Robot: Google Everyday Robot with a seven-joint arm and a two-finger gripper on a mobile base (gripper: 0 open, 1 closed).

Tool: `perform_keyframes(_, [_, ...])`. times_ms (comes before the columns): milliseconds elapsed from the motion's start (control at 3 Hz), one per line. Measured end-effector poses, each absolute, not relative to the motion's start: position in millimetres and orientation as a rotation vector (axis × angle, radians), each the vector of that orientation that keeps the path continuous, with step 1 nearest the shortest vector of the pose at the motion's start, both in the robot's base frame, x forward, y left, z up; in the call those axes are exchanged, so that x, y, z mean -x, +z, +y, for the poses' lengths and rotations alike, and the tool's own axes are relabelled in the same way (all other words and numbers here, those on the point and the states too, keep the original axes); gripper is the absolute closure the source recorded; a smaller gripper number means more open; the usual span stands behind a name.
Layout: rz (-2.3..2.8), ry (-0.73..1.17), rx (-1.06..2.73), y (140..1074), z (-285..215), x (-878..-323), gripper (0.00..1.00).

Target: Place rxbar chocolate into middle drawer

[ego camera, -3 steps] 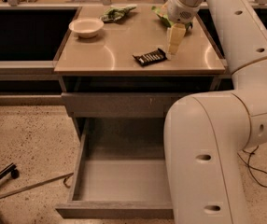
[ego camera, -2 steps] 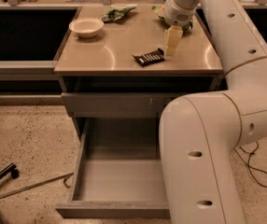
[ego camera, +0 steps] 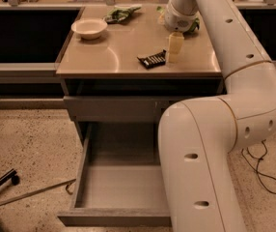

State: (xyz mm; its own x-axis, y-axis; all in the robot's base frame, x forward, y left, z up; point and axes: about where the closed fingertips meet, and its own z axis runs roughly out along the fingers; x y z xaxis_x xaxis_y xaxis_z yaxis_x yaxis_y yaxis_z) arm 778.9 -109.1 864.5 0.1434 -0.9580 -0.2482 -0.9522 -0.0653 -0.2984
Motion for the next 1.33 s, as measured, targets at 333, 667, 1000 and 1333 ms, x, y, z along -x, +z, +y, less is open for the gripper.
perform_keyframes(333, [1.828, 0.008, 2.049, 857, -104, -779, 0.0])
perform_keyframes(667, [1.826, 0.04, 2.062, 846, -96, -780, 0.0])
perform_keyframes(1000, [1.835, 0.069, 2.07, 837, -93, -779, 0.0])
perform_keyframes(1333, [1.845, 0.094, 2.083, 828, -88, -778, 0.0])
